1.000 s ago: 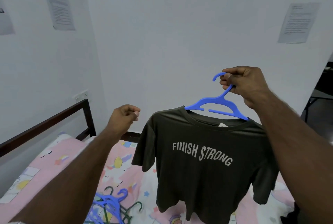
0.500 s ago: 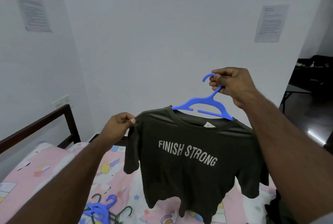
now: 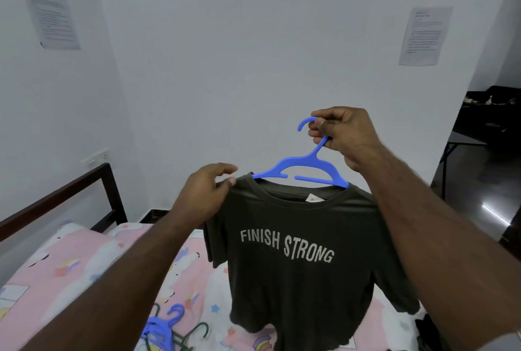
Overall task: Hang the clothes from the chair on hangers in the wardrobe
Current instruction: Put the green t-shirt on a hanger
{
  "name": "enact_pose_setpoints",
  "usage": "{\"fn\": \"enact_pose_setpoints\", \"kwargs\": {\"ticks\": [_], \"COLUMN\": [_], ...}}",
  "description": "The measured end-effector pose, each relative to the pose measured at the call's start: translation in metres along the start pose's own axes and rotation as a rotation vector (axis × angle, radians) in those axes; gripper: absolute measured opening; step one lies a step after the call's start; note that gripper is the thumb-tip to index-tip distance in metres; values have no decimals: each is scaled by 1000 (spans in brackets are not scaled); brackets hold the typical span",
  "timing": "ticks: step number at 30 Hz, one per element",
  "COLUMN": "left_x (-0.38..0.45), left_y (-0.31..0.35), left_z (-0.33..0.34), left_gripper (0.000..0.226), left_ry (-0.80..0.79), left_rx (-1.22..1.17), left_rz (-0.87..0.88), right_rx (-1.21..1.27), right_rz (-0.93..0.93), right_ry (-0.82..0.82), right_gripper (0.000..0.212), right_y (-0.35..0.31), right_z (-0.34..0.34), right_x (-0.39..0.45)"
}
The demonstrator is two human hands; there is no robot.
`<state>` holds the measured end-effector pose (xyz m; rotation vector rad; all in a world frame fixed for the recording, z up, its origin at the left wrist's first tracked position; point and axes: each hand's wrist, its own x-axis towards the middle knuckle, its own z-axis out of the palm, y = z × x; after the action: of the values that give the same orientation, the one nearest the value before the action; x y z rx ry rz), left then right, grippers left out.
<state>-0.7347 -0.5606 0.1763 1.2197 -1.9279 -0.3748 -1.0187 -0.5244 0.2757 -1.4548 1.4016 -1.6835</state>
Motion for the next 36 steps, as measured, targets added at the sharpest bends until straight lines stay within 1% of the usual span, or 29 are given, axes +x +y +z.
{"fn": "enact_pose_setpoints", "kwargs": {"ticks": [3,7,9,11,12,16,22,24,26,28,30,32,34,36], "left_x": [4,7,8,9,9,13,21,25,28,31,32,32,30,24], "left_y": [9,3,0,-2,-3,-8,-24,-32,-40,-43,-44,-46,-50,-62], "left_z": [0,-10,-18,-24,-27,-40,-85,-102,-117,-129,-139,-150,-161,-173], "left_gripper": [32,32,27,16,13,13,11,12,12,11,11,11,9,17], "left_ry": [-79,-127,-166,-182,-173,-113,-40,-31,-37,-44,-40,-47,-60,10], "left_rx": [-16,-44,-35,-29,-28,-42,-78,-121,-150,-167,-172,-176,-222,-317], "left_rz": [21,0,8,20,24,10,-24,-38,-47,-54,-63,-66,-67,-110], "right_rx": [1,3,7,8,16,10,-253,-278,-216,-79,81,177,255,309], "right_rz": [-17,-35,-34,-33,-33,-45,-20,27,91,129,126,102,77,65], "right_ry": [-36,-73,-88,-97,-100,-114,-161,-183,-242,-281,-281,-263,-245,-233], "right_gripper": [14,15,16,16,17,22,18,15,19,25,37,50,46,38], "right_y": [-6,-16,-20,-24,-25,-29,0,13,24,30,31,28,23,21], "right_z": [16,30,36,41,44,47,9,-5,-10,-6,3,13,21,26], "right_x": [-1,-4,-4,-5,-5,-6,-16,-21,-26,-29,-31,-29,-27,-24]}}
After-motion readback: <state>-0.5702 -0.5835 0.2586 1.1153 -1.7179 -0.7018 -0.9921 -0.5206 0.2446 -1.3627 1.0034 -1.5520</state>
